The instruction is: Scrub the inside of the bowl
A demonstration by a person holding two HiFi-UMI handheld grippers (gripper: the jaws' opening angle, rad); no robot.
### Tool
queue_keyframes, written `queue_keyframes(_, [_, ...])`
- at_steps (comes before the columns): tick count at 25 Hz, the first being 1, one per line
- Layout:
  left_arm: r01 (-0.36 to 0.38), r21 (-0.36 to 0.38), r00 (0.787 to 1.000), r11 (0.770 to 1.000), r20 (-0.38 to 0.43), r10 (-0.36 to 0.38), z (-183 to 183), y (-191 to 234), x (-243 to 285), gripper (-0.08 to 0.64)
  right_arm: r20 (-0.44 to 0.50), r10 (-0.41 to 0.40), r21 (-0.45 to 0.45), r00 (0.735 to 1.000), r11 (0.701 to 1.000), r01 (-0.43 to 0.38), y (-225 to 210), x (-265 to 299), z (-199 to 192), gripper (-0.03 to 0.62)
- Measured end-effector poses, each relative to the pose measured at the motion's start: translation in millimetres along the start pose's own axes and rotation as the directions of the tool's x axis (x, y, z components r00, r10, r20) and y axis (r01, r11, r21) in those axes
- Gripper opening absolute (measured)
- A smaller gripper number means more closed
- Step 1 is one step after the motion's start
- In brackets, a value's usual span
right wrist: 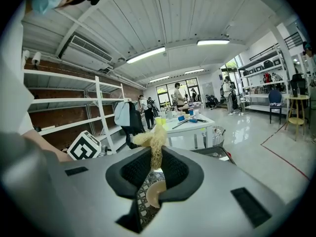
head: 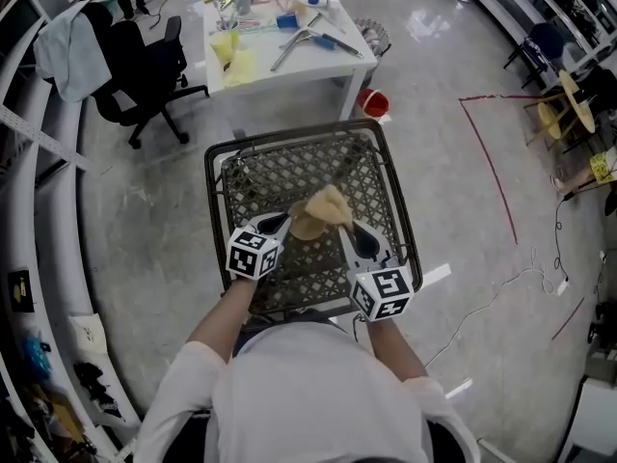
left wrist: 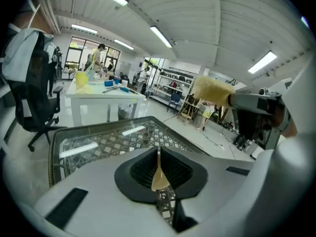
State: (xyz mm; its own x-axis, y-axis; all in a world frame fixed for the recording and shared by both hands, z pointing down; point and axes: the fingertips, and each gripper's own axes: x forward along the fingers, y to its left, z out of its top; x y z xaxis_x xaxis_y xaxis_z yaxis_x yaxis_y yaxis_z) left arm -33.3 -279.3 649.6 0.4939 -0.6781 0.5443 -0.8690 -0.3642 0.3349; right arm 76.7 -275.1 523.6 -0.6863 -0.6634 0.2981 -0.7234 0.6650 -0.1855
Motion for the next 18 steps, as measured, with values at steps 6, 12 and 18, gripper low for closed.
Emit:
queue_keyframes(6, [-0.045, -0.107, 0.991, 0.993, -0.129, 0.031, -46, 25, 19, 0.043, -0.018, 0.001, 0.004, 1.000, 1.000, -0.001, 0, 2, -8, 0.069])
queue_keyframes(12, [-0.075, -0.189, 0.982, 0.979, -0.185, 0.039, -74, 32, 31, 0.043, -0.048, -0.008, 0.003, 0.999, 1.000, 0.008, -6, 1, -15, 0.069])
queue_keyframes(18, [-0.085, -0.249, 0.971, 0.965, -0.236, 0.024, -91, 39, 45, 0.044, -0.071, 0.004, 0.008, 0.997, 1.000, -0.003, -5, 5, -25, 0.069])
